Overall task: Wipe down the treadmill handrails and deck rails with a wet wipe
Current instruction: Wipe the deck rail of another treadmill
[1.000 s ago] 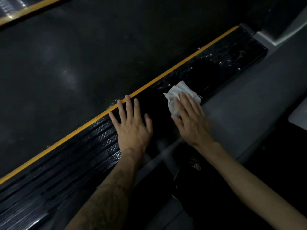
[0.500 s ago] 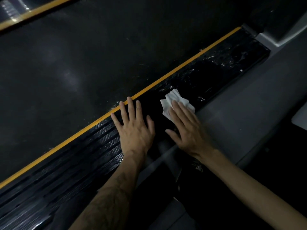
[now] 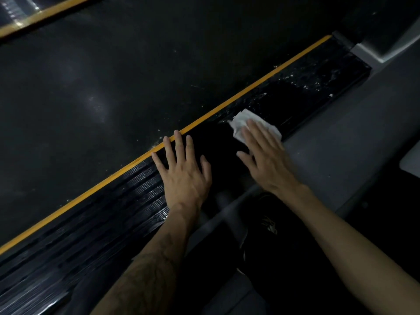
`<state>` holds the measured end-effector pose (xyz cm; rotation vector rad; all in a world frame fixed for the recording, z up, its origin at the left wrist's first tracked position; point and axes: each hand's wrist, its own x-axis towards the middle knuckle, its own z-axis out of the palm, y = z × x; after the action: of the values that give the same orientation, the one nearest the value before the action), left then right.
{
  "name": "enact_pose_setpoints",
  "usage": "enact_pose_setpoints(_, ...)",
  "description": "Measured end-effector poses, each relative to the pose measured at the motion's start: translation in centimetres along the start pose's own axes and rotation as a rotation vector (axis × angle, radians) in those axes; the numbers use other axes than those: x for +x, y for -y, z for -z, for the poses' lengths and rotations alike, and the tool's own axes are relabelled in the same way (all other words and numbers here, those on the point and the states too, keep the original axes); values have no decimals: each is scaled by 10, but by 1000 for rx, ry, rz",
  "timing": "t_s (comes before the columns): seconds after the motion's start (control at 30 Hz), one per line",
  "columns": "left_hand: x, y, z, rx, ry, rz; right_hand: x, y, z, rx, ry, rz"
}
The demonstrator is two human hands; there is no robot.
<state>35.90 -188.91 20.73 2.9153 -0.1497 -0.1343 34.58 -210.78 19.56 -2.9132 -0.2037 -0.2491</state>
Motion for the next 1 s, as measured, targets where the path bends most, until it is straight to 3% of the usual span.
enact_pose_setpoints(0.1,0,-1,0,-1,0,-2,1,20,-6,38,-23,-53)
enact_pose_setpoints(0.27,1,0,-1,3,-3,1,-5,21,-13,33,7,131)
enact_pose_setpoints(0.47,2,-1,1,2,3,4,22,24,-7,-20,94,-132)
enact_pose_setpoints(0.63,1,-2,2,5,4,1,7,34,-6,-58,110,102)
enact_pose_setpoints(0.83,1,-3,4,5,4,4,43,26,4,27,152,-149)
enact_pose_setpoints(1.0,2,-3,4,-1,17,6,29,29,2,37,197,103)
